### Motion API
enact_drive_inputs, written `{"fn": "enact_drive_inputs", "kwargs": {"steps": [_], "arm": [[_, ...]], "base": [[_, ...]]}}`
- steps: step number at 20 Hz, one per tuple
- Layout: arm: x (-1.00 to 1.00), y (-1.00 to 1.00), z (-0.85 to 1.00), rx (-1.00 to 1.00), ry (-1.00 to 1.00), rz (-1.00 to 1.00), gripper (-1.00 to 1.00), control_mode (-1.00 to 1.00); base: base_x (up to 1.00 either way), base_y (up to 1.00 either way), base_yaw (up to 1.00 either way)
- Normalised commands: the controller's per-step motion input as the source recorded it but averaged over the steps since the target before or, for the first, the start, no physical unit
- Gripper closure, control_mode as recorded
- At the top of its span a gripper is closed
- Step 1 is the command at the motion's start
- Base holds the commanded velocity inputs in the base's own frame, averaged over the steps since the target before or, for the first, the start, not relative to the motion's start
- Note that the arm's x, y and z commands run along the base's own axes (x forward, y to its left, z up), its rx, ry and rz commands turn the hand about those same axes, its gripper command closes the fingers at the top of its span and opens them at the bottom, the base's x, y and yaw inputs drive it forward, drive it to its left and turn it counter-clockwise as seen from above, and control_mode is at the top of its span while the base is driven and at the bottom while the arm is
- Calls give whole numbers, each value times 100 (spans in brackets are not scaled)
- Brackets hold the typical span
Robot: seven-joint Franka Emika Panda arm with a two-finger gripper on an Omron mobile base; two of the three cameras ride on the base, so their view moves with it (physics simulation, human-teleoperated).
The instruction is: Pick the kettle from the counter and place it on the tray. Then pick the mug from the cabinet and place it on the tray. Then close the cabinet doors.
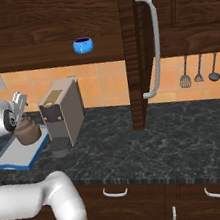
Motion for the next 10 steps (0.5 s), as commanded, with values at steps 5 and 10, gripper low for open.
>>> {"fn": "enact_drive_inputs", "kwargs": {"steps": [5, 10], "arm": [[-13, -2, -9, 4, 0, -5, -100, -100], [-28, -4, 0, 10, 0, -5, -100, -100]], "base": [[0, 0, 0], [0, 0, 0]]}}
